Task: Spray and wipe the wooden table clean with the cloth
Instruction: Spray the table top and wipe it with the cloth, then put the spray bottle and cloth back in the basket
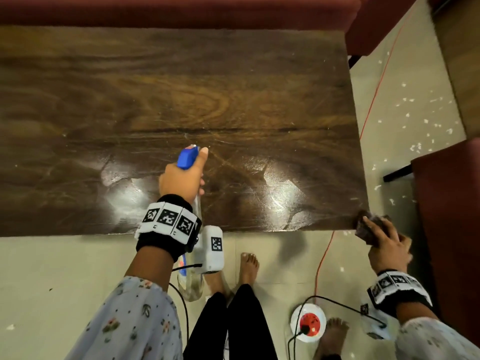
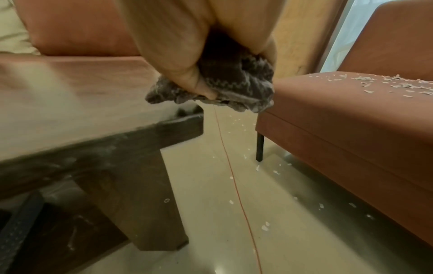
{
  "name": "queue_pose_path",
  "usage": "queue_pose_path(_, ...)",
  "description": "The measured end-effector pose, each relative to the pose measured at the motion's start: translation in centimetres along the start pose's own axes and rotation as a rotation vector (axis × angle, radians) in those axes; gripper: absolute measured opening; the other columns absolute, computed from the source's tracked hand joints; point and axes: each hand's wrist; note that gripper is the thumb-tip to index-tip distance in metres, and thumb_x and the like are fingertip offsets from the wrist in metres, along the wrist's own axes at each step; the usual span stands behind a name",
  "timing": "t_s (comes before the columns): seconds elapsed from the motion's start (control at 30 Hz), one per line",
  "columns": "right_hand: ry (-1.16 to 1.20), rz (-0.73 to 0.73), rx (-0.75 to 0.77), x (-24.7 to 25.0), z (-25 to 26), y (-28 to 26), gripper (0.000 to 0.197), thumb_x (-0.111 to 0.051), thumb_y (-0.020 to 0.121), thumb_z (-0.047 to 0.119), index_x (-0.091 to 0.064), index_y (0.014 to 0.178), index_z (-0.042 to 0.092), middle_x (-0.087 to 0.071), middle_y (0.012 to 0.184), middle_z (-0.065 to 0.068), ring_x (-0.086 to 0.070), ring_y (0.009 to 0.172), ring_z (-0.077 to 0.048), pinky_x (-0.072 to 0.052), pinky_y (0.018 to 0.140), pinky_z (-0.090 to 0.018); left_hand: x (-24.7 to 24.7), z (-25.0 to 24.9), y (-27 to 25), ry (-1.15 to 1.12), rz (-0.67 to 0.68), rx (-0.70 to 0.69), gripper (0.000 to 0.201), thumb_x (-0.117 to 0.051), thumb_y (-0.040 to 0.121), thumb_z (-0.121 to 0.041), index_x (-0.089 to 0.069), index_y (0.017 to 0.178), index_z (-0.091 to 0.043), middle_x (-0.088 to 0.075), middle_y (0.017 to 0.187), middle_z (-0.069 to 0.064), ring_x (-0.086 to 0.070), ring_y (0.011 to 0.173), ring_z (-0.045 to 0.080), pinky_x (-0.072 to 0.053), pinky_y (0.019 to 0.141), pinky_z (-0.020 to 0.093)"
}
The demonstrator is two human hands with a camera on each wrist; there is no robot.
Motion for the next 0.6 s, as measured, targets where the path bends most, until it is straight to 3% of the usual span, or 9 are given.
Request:
queue_pose_path(0.13, 0.047, -0.032, 0.056, 2.2, 2.5, -2.4, 0.072, -0.046, 0.078, -0.009, -0.046, 0.133, 0.038, -0.035, 0.149, 0.004, -0.034, 0.118, -0.039, -0.04, 0.091, -0.053, 2.5, -3.0, -2.2, 0.05, -0.047, -0.024, 0.051, -0.058, 0.079, -0.062, -0.058, 0.059, -0.015, -0.061, 0.055, 0.001, -0.059, 0.045, 0.019, -0.053, 0.077, 0.035)
queue_pose_path(0.27, 0.185, -0.026, 0.104, 2.7, 5.6, -4.0, 0.073, -0.05, 0.077, -0.007, -0.044, 0.134, 0.037, -0.04, 0.146, -0.001, -0.044, 0.117, -0.039, -0.039, 0.097, -0.047, 4.8, -5.4, -4.0, 0.069, -0.086, -0.05, 0.048, -0.058, 0.081, -0.058, -0.058, 0.058, -0.016, -0.061, 0.054, 0.001, -0.06, 0.046, 0.018, -0.052, 0.076, 0.031)
queue_pose_path(0.43, 0.405, 0.019, 0.199, 6.2, 11.6, -7.3, 0.064, -0.061, 0.074, -0.005, -0.049, 0.132, 0.019, -0.054, 0.131, -0.018, -0.054, 0.112, -0.042, -0.042, 0.099, -0.047, 9.8, -7.4, -7.1, 0.027, -0.213, -0.073, 0.033, -0.058, 0.081, -0.04, -0.059, 0.058, -0.016, -0.062, 0.057, 0.003, -0.059, 0.046, 0.02, -0.057, 0.077, 0.036)
queue_pose_path(0.6, 0.577, 0.055, 0.35, 10.8, 19.1, -11.2, 0.051, -0.055, 0.08, -0.002, -0.054, 0.126, 0.021, -0.057, 0.127, -0.016, -0.054, 0.114, -0.036, -0.042, 0.097, -0.037, 14.1, -8.1, -10.0, -0.05, -0.348, -0.053, 0.029, -0.056, 0.081, -0.035, -0.062, 0.062, -0.013, -0.063, 0.06, 0.004, -0.061, 0.049, 0.02, -0.056, 0.08, 0.035)
Point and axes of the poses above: each hand's wrist, its own y-axis towards the middle knuckle, its own x-axis out of the back of the hand, z = x × y
